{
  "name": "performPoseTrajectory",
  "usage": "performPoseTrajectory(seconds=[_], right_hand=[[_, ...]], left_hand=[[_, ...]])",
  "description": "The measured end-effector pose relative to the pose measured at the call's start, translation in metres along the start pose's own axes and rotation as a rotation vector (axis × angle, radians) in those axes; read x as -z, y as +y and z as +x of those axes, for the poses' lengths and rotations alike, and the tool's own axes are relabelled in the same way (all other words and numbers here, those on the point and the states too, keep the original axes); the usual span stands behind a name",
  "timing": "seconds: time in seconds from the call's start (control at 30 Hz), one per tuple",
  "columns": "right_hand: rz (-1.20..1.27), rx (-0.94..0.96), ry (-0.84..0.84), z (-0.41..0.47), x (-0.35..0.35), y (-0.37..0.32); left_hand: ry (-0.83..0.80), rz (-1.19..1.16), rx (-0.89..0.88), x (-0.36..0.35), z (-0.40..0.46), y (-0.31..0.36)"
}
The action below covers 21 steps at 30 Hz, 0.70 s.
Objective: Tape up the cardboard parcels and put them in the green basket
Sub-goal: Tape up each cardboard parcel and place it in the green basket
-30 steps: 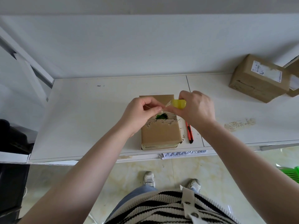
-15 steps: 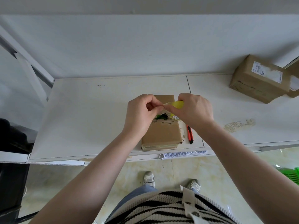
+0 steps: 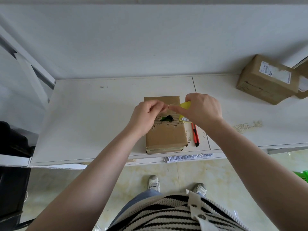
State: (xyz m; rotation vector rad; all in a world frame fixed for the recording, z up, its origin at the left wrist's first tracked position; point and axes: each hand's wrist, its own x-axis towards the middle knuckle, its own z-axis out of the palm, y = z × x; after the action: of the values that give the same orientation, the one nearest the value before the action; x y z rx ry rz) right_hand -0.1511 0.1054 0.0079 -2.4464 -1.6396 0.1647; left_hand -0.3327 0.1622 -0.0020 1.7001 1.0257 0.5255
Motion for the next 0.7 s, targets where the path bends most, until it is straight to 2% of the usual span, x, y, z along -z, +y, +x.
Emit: performPoseTrajectory(seconds=[0.13, 0.3, 0.4, 0.53, 0.7], right_hand=[[-0.028, 0.029, -0.054, 0.002, -0.003, 0.001], [0.027, 0.031, -0.062, 0.002, -0.004, -0.004], [0.077, 0.060, -0.106, 0.007, -0.001, 0.001], [0.006, 0.097, -0.183, 0.020, 0.004, 0.011], [0.114, 0.125, -0.262, 0.022, -0.001, 0.006]], left_hand=[[0.005, 0.076, -0.042, -0.002, 0.002, -0.001], [0.143, 0.146, -0.089, -0.002, 0.009, -0.010], [0.211, 0.102, -0.009, 0.010, 0.012, -0.021], [0.185, 0.009, 0.085, 0.021, 0.007, -0.040], [0.220, -0.016, 0.194, 0.020, 0.003, -0.059]])
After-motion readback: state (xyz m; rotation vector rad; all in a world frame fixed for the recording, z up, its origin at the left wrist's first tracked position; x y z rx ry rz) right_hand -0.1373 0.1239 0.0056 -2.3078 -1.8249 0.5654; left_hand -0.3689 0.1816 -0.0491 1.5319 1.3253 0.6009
